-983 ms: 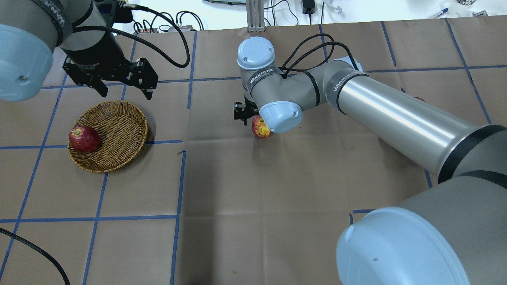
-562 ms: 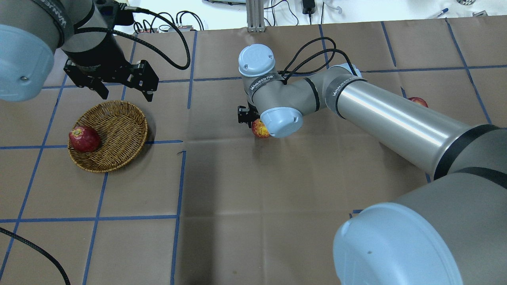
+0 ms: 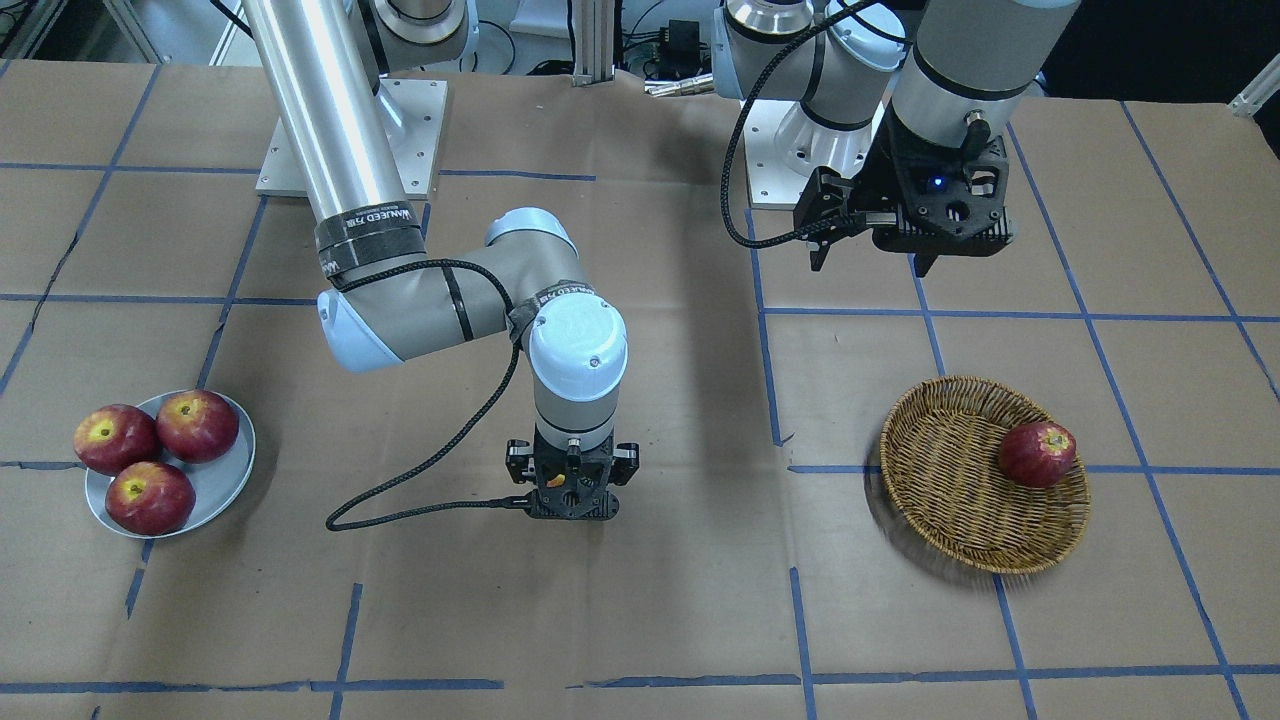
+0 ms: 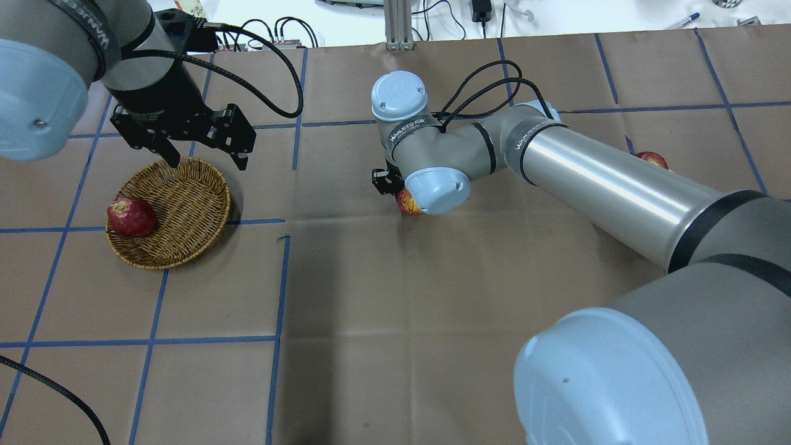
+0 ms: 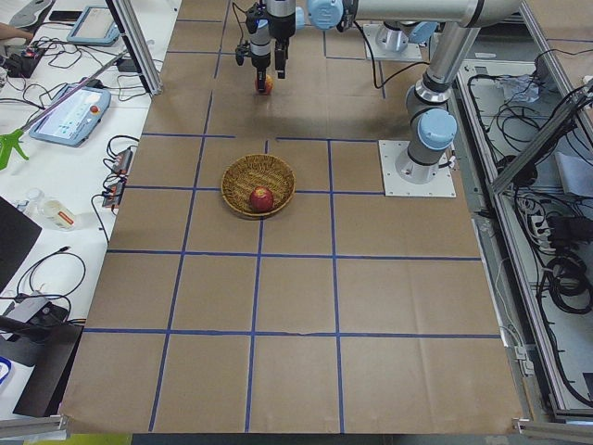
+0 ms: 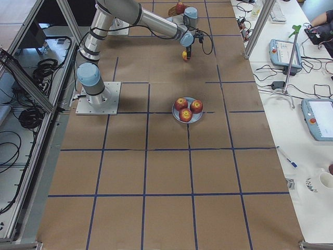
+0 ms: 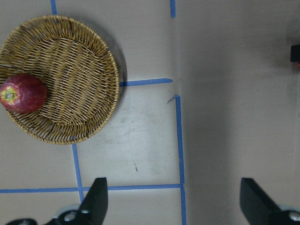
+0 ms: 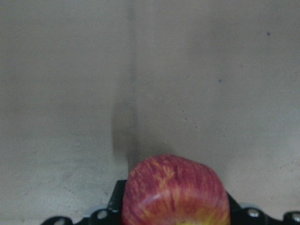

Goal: Transfer apple from basket to plate
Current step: 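Lift the apple with the right gripper and carry it over the white plate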

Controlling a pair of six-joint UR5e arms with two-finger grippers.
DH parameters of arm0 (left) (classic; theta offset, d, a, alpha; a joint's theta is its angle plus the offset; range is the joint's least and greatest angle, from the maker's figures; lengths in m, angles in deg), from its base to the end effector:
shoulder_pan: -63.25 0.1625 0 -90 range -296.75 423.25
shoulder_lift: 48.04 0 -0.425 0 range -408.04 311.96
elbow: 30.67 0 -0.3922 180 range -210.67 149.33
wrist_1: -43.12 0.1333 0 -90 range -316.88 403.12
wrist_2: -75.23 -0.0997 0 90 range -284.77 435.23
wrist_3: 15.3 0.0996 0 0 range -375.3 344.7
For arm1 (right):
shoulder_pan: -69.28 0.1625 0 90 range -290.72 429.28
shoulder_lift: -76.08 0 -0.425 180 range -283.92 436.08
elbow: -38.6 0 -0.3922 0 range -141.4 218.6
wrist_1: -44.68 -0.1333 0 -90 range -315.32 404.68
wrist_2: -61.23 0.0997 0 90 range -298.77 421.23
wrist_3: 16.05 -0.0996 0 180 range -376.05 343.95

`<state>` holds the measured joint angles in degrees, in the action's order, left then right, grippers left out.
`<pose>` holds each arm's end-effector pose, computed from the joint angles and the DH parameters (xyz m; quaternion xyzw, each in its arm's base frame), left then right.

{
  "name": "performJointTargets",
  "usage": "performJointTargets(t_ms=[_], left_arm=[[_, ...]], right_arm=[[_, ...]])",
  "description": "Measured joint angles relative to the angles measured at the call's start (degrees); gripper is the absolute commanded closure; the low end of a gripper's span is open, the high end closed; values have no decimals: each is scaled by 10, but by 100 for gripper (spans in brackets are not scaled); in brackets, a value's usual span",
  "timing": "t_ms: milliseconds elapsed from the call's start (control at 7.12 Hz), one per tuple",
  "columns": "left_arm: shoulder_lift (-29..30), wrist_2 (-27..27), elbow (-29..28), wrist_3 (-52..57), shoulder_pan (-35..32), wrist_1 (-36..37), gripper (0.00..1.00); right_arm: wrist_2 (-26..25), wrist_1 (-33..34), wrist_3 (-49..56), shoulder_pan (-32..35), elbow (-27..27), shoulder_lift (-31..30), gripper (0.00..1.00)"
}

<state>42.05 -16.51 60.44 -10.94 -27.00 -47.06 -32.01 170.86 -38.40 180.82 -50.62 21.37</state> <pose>-0.1324 -0.4895 0.4774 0.0404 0.9990 0.0126 0.0147 0.3652 -0.5775 0.1907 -0.0075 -0.9995 0.0241 0.0208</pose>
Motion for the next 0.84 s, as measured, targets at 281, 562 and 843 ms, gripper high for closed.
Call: performJointTargets(t_ms=[281, 562, 843], left_arm=[[0, 2, 1, 13, 0, -4, 1], [1, 2, 2, 17, 1, -4, 1], [1, 3, 3, 18, 1, -4, 1]], right_arm=[[2, 0, -1, -1, 6, -6, 62], [2, -36, -1, -6, 34, -36, 62], [2, -117, 14, -24, 45, -97, 62]])
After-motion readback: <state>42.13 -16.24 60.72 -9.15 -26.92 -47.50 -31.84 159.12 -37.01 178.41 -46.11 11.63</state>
